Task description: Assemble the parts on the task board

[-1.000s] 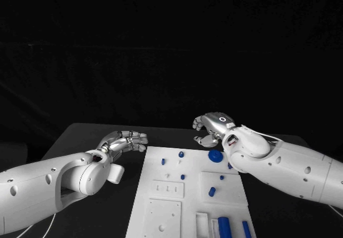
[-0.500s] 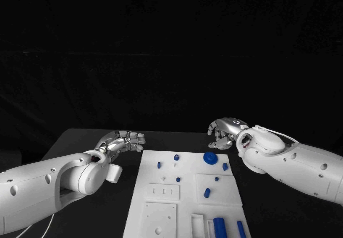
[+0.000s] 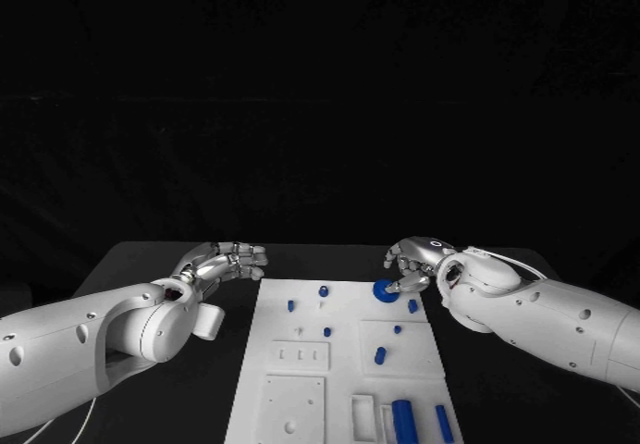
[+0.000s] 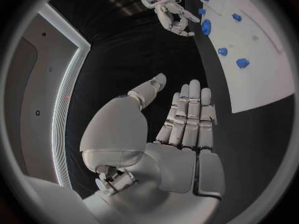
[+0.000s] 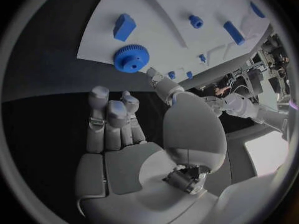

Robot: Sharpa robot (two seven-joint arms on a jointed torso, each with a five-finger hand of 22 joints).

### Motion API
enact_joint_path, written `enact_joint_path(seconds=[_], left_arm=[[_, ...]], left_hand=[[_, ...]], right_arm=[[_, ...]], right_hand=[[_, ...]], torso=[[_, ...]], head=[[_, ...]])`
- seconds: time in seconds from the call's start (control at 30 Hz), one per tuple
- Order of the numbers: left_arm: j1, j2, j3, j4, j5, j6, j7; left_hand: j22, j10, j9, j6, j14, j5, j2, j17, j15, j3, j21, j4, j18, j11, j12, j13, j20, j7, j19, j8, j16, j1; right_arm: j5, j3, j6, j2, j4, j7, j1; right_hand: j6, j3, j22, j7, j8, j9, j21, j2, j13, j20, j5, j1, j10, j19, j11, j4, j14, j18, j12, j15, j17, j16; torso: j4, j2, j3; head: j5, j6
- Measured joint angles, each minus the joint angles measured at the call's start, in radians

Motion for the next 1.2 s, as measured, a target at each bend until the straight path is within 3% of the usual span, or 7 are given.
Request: enact_joint_path(seconds=[0.2,0.63,1.2], left_arm=[[0.000,-0.003,0.000,0.010,0.000,0.000,0.001],[0.000,-0.007,0.000,0.016,0.000,0.001,0.002],[0.000,-0.010,0.000,0.019,0.000,0.001,0.001]], left_hand=[[0.000,0.000,0.000,0.000,0.000,0.000,-0.003,0.000,0.000,0.000,0.000,0.000,0.000,0.000,0.000,0.000,0.000,0.000,0.000,0.000,0.000,-0.003],[0.000,0.000,0.000,0.000,0.000,0.000,-0.004,0.001,0.000,0.000,0.000,0.000,0.000,0.000,0.000,0.000,0.000,0.000,0.000,0.000,0.000,-0.004],[0.000,0.000,0.000,0.000,0.000,0.000,-0.004,0.001,0.000,0.000,0.000,0.000,0.000,0.000,0.000,-0.001,0.000,0.000,0.000,0.000,0.000,-0.004]], right_arm=[[0.017,0.000,0.007,0.004,-0.014,0.010,-0.010],[0.027,0.000,0.015,0.020,-0.041,0.024,-0.027],[0.034,0.001,0.028,0.026,-0.061,0.037,-0.030]], right_hand=[[0.000,0.000,0.000,0.000,-0.006,-0.002,0.011,0.000,0.009,-0.004,0.000,0.000,0.000,-0.004,0.000,0.000,0.000,-0.003,0.010,0.000,0.011,0.000],[0.004,0.025,0.000,-0.004,-0.006,-0.002,0.020,0.000,0.018,-0.004,0.005,0.000,-0.004,-0.004,-0.004,0.024,0.000,-0.003,0.026,0.000,0.026,0.004],[0.013,0.120,0.000,-0.010,-0.006,-0.006,0.035,0.026,0.019,-0.004,0.006,0.026,-0.003,-0.004,-0.004,0.083,0.000,-0.004,0.034,0.000,0.051,0.000]], torso=[[0.0005,0.002,0.0002],[0.0021,0.010,0.0067],[0.0017,0.007,0.0058]], head=[[-0.004,-0.009],[-0.003,-0.014],[-0.003,-0.019]])
